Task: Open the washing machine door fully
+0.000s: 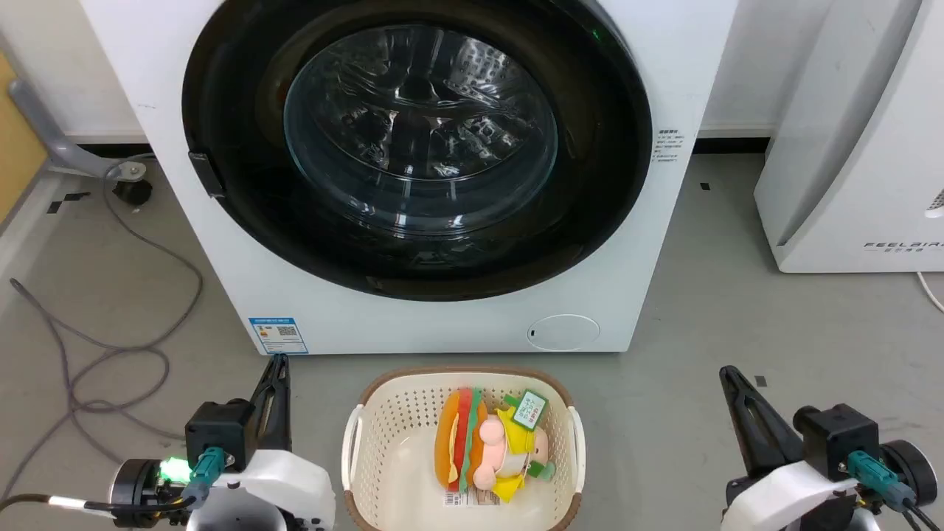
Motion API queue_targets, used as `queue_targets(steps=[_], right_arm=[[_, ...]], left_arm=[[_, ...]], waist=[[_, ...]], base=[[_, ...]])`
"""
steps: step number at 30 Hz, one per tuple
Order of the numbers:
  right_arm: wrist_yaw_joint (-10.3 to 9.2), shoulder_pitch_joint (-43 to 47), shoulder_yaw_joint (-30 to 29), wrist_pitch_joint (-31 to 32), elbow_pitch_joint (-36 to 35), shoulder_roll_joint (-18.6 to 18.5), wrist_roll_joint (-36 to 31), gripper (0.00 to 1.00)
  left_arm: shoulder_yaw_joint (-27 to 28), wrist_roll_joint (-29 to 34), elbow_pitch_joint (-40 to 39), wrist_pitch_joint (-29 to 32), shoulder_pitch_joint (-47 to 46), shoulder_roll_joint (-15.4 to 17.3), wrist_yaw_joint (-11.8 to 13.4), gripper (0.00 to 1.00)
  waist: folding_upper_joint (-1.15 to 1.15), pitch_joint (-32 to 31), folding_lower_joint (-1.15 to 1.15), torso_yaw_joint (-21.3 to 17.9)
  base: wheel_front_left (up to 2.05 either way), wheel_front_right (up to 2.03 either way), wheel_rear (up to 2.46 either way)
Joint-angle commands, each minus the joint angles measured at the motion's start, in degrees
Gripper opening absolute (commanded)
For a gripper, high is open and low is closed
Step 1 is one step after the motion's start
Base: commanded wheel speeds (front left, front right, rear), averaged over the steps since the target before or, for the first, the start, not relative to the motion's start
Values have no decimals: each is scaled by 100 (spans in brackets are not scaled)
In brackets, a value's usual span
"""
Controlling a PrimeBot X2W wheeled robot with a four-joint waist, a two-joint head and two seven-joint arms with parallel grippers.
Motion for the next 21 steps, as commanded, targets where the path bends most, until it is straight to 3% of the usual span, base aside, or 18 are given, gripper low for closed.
queue_targets(steps=[1, 12, 13, 21], right_arm=[[0, 0, 2, -1, 0, 0, 1, 100], [0, 2, -35, -100, 37, 1, 122, 100], [0, 0, -40, -112, 42, 1, 136, 0], [0, -24, -67, -208, 110, 3, 496, 0]], left_arm=[[1, -1, 0, -1, 0, 0, 0, 100], [-82, -77, 63, -103, -42, -1, -2, 100], [-92, -87, 68, -115, -47, -1, -1, 100], [-178, -171, 102, -211, -84, -1, 10, 100]], waist=[[0, 0, 0, 0], [0, 4, 0, -5], [0, 5, 0, -6], [0, 14, 0, 0]], base=[[0, 0, 0], [0, 0, 0], [0, 0, 0], [0, 0, 0]])
